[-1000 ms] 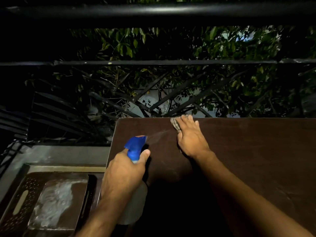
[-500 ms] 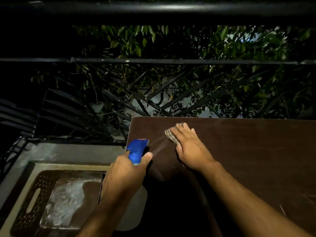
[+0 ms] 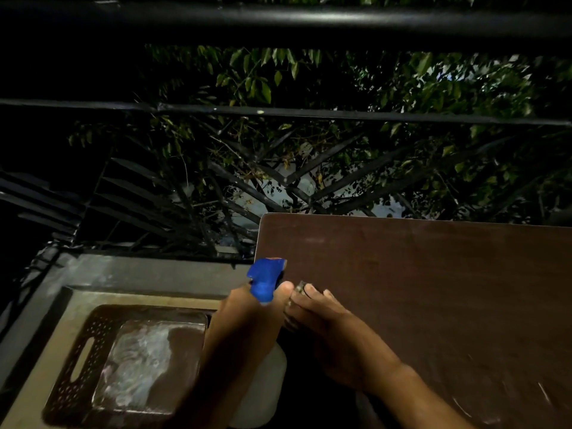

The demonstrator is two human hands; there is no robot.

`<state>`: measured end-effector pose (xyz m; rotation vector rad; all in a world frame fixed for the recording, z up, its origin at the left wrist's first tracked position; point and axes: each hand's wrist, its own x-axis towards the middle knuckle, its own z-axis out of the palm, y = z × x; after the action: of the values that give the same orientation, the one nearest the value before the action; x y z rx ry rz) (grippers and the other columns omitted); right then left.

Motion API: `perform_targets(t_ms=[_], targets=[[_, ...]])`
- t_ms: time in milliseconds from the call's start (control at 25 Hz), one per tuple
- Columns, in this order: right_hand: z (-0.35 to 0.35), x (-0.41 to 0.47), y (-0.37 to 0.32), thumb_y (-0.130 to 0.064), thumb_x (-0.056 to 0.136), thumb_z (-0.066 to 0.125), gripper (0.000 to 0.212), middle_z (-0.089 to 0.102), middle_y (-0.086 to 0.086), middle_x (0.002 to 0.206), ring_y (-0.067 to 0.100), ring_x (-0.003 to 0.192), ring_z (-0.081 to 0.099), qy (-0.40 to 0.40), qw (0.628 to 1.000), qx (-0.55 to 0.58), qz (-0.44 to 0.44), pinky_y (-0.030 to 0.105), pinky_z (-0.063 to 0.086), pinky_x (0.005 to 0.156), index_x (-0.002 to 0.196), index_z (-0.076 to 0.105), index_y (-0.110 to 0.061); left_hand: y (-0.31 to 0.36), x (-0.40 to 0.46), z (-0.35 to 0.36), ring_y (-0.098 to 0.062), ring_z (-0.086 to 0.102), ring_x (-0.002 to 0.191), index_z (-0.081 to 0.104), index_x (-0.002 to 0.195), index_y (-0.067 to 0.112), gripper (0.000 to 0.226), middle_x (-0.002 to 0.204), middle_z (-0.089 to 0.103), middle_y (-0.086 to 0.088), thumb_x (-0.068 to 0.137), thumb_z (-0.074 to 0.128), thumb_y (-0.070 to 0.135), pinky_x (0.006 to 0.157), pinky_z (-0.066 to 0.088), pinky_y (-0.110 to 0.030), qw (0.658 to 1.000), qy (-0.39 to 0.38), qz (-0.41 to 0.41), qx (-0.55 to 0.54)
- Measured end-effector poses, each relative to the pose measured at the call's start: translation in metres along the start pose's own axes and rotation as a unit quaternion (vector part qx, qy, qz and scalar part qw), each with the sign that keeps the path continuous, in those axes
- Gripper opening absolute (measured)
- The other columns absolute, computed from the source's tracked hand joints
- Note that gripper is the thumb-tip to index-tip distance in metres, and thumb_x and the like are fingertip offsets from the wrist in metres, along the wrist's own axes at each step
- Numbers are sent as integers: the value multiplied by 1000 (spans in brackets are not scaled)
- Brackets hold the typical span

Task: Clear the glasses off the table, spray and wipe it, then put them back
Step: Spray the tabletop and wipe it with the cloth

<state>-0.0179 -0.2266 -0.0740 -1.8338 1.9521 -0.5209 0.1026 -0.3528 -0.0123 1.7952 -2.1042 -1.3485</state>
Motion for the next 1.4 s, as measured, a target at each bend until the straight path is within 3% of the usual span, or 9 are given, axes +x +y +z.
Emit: perform_targets(t_ms=[80,320,560,640,760,1000,1160,1280,1400], targets=[[-6,17,18,-19,95,49,60,19,-10,161,7,149,1,38,999,5,29,36,4,123,151,31,-33,0,-1,-6,-17,62,60,59,71,18,42,66,64,-3,88,56,56,54,41,-26,1000,-7,-2,13],[-18,125,43,-11,95,44,58,22,3,161,19,150,3,175,961,13,212,33,-6,119,152,33,-17,-17,-1,-16,-31,65,75,54,74,17,41,77,63,-13,86,59,56,75,50,-40,997,-35,-6,-68],[8,72,-1,-12,83,62,63,35,-4,156,9,148,13,101,992,63,46,36,4,123,143,48,-24,-32,-5,-28,-16,51,53,50,61,19,39,56,52,1,89,66,41,56,44,-30,991,8,39,-131],[15,51,-12,-12,81,64,65,35,-7,155,9,148,15,44,998,48,-3,33,5,122,142,48,-28,-36,1,-30,-23,57,57,50,60,16,41,57,54,-5,91,66,38,61,48,-44,990,0,38,-135],[6,87,6,-12,89,53,58,34,-1,156,16,149,15,65,998,-3,12,37,4,122,145,45,-24,-32,-2,-25,-34,66,76,59,74,12,34,73,62,-12,92,62,41,76,51,-44,995,4,30,-96],[-4,161,24,-18,99,46,54,23,3,161,22,150,5,128,978,-9,164,37,-4,119,152,33,-20,-27,-16,-24,-11,60,54,58,73,19,36,63,64,2,73,79,48,49,41,-20,995,34,26,-94],[19,94,-13,-22,100,45,46,30,-5,158,10,148,8,107,992,41,59,38,-1,122,146,43,-26,-30,-26,-22,-11,57,53,53,66,22,35,59,60,5,74,80,43,47,40,-18,990,106,72,-63],[26,36,-29,-29,101,41,44,33,-7,155,14,147,11,22,997,61,-36,38,3,121,145,41,-29,-39,-30,-14,-18,62,56,54,66,21,33,58,61,1,80,74,44,55,52,-32,989,114,69,-69],[13,31,9,-18,97,51,49,34,-2,156,17,148,15,48,999,12,-14,42,6,122,146,44,-25,-47,-45,-12,-22,61,58,56,68,17,40,61,60,0,77,68,54,56,45,-30,996,79,14,-48]])
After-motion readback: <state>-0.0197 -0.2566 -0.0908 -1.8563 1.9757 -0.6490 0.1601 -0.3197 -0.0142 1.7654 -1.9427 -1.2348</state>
